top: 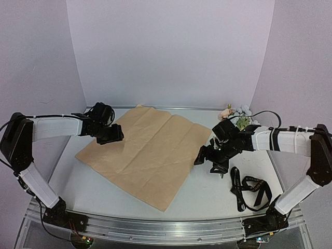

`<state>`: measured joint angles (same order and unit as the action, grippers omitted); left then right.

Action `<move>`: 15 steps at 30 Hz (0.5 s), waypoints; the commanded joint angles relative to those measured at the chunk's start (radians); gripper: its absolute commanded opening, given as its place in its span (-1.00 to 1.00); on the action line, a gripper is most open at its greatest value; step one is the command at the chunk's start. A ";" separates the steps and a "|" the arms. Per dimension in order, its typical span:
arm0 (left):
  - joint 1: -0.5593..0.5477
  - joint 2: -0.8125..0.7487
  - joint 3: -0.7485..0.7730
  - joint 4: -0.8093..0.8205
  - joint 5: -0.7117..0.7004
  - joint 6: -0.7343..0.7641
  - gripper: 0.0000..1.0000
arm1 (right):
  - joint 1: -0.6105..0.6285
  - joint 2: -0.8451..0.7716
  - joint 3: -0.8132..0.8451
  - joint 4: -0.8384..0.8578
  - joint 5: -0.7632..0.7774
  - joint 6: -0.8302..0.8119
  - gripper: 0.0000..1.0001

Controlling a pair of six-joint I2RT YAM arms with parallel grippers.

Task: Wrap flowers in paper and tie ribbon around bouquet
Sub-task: Unfold the folded wrapping paper at the center of the board, then move the flattened wrapping paper to the center of the board.

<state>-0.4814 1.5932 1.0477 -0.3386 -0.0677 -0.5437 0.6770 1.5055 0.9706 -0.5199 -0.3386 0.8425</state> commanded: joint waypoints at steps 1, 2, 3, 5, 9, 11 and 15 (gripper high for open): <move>-0.073 0.052 -0.011 0.103 0.096 -0.047 0.20 | -0.022 0.098 0.035 0.178 -0.036 0.087 0.71; -0.083 0.068 -0.011 0.115 0.114 -0.053 0.17 | -0.023 0.120 0.037 0.202 -0.034 0.095 0.70; -0.092 0.086 -0.009 0.122 0.121 -0.056 0.14 | -0.025 0.140 0.040 0.218 -0.030 0.099 0.70; -0.105 0.116 -0.003 0.133 0.125 -0.060 0.10 | -0.037 0.178 0.039 0.256 -0.020 0.107 0.70; -0.109 0.154 -0.001 0.151 0.137 -0.062 0.06 | -0.075 0.247 0.033 0.359 -0.031 0.144 0.66; -0.109 0.171 0.004 0.151 0.136 -0.056 0.05 | -0.095 0.274 0.033 0.393 -0.036 0.162 0.63; -0.110 0.195 0.018 0.145 0.125 -0.046 0.02 | -0.125 0.311 0.018 0.446 -0.040 0.195 0.57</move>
<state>-0.5938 1.7706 1.0424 -0.2266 0.0547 -0.5957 0.5798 1.7878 0.9764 -0.1799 -0.3732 0.9864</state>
